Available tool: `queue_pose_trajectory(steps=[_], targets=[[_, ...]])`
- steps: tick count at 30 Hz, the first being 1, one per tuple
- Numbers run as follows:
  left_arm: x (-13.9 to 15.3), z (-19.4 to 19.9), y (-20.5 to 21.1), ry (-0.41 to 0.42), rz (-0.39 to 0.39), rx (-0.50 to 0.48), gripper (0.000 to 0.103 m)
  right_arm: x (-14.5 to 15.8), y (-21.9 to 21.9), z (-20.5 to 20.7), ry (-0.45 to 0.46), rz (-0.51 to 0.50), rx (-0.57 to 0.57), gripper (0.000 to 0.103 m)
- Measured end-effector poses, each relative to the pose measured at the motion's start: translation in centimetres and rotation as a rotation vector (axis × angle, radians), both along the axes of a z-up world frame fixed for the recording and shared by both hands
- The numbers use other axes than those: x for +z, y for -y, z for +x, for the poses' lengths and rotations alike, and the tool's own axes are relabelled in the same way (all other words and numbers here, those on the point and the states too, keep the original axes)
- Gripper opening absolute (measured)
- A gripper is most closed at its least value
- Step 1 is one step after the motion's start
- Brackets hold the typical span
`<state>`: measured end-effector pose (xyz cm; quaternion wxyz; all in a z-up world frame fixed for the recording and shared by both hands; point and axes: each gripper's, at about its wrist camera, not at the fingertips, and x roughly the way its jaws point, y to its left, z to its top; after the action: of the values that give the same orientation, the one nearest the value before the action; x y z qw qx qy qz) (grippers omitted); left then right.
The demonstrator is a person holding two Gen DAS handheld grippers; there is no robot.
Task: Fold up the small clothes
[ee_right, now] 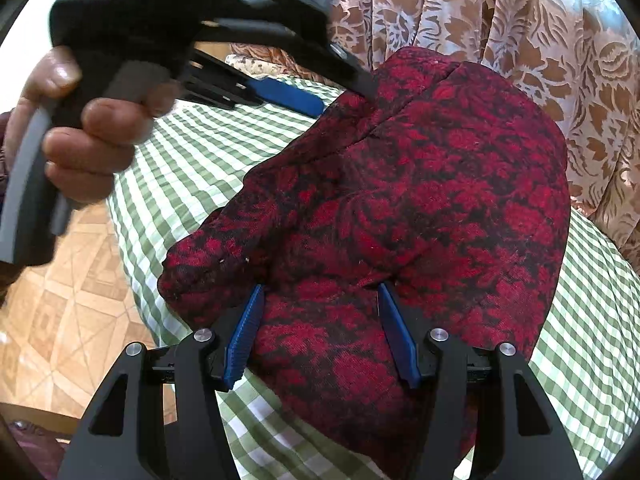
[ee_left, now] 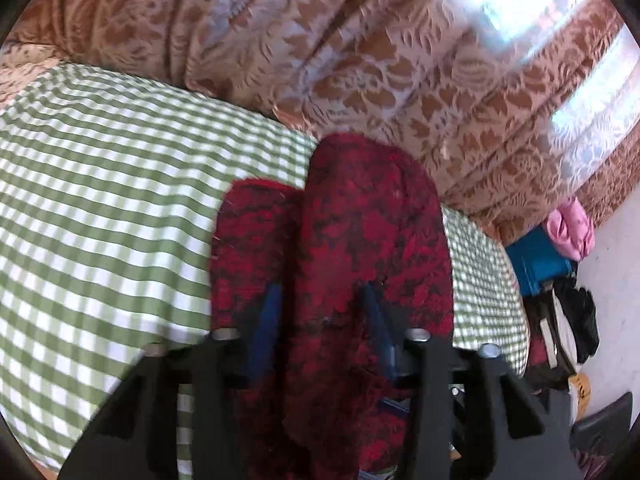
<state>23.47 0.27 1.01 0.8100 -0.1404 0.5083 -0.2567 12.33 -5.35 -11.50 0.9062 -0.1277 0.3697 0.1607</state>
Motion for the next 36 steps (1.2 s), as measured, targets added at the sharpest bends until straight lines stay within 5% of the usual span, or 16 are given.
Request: queue_pose_trajectory(steps=[4, 8, 13, 15, 20, 26, 29, 36], targets=[[1.3, -1.5, -0.1, 0.054, -0.016, 0.02, 0.011, 0.2, -0.4, -0.5, 0.019, -0.002, 0.007, 0.059], [2.2, -3.4, -1.6, 0.098, 0.064, 0.054, 0.011, 0.1, -2.0, -1.0, 0.025, -0.008, 0.06, 0.059], [-2.7, -2.1, -2.6, 0.003, 0.218, 0.157, 0.012, -1.6, -4.2, -0.5, 0.017, -0.072, 0.099, 0.059], [-3.8, -1.6, -2.4, -0.019, 0.202, 0.187, 0.012, -1.8, -4.5, -0.5, 0.028, -0.093, 0.114, 0.059], [-2.7, -2.3, -1.5, 0.036, 0.217, 0.192, 0.014, 1.0, -0.8, -0.2, -0.1, 0.121, 0.155, 0.059], [-2.7, -3.1, -0.6, 0.096, 0.254, 0.229, 0.015, 7.1, 5.4, 2.3, 0.008, 0.389, -0.056, 0.059], [-2.6, -3.3, -0.3, 0.123, 0.274, 0.228, 0.015, 7.7, 6.2, 5.1, 0.074, 0.367, -0.177, 0.059], [-3.4, -3.3, 0.5, 0.17, 0.316, 0.227, 0.015, 4.7, 5.5, 11.6, 0.059, 0.257, -0.347, 0.059]])
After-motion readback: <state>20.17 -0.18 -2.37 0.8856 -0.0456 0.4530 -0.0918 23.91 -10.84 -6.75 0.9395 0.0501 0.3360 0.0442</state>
